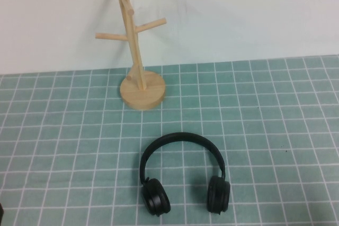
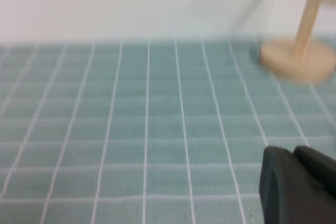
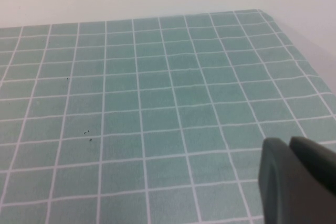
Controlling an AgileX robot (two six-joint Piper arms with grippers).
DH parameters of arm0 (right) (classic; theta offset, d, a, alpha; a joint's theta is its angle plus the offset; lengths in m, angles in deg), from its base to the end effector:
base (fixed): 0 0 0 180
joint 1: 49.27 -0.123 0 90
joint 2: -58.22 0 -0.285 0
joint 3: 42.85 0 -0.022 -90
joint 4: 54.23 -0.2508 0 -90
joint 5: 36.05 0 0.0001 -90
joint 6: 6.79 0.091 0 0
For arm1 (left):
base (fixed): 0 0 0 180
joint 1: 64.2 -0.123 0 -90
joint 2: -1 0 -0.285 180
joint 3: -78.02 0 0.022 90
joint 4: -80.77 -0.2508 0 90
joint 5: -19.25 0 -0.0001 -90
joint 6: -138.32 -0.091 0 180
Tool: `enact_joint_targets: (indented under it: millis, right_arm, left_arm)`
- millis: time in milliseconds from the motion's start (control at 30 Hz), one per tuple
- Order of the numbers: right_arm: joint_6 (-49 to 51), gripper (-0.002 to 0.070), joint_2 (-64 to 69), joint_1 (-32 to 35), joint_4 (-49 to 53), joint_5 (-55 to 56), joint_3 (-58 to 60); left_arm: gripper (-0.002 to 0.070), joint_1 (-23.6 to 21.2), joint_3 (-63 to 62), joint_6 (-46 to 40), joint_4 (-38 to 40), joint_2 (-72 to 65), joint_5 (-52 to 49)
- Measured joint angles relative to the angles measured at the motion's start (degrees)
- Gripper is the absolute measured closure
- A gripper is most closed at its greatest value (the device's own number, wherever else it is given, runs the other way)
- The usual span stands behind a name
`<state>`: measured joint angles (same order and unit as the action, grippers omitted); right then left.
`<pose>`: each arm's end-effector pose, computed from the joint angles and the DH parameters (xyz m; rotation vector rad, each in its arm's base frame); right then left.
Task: Take out the headphones from the headphone stand
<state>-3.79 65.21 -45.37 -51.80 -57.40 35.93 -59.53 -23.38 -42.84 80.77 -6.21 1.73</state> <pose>0.0523 -0.0050 0.1713 0.0863 1.8676 -0.0525 0.0541 -0.0044 0.1780 0.0917 1.8013 -0.0437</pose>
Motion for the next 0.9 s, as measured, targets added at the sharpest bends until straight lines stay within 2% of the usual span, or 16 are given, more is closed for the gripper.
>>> enact_joint_targets:
  millis: [900]
  right_arm:
    - [0.00,0.0685,0.00,0.00,0.12,0.00,0.00]
  left_arm:
    - [0.0673,0.00,0.04,-0.49,0.00,0.08,-2.36]
